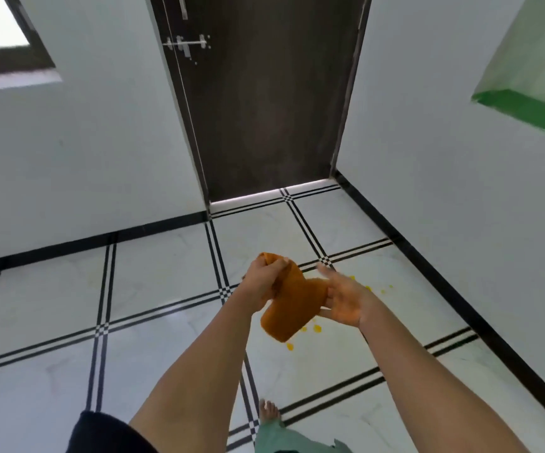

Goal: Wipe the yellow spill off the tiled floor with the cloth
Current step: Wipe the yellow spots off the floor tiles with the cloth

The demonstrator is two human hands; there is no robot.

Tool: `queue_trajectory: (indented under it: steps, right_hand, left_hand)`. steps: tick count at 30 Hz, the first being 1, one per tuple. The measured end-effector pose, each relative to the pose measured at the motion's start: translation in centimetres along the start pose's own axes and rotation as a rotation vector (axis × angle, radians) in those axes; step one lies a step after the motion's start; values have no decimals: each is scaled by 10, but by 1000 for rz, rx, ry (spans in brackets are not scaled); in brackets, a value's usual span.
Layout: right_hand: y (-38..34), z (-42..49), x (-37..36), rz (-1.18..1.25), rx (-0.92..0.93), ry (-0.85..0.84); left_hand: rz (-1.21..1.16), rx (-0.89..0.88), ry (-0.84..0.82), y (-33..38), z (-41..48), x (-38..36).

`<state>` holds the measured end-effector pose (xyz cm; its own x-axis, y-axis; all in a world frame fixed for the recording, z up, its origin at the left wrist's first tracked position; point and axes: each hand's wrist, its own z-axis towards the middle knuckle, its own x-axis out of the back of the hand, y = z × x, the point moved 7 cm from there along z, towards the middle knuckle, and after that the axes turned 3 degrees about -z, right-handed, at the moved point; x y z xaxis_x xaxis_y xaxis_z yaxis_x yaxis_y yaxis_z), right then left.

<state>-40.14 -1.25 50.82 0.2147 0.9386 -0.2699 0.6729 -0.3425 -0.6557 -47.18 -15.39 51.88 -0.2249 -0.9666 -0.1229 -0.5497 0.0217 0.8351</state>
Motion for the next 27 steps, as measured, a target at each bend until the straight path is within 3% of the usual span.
queue_trajectory:
  steps: [5,11,14,18,21,27]
  right_hand:
    - [-72,67,-23,-2,108,120]
    - [-155,129,-37,-126,226,399]
    - [-188,155,-49,-350,246,442]
    - [-227,184,-60,-635,244,635]
    - [-246,195,-58,-557,249,788]
    - [-265,200,-39,-329,283,935]
  left_hand:
    - [136,34,-79,51,67,42]
    - [388,-71,17,137,165,81]
    - [505,-128,-158,169,213,76]
    - [975,-264,-390,210,272,58]
    - [1097,-309,-515,235,307,42]
    - [1079,-286,-742,256,366,-10]
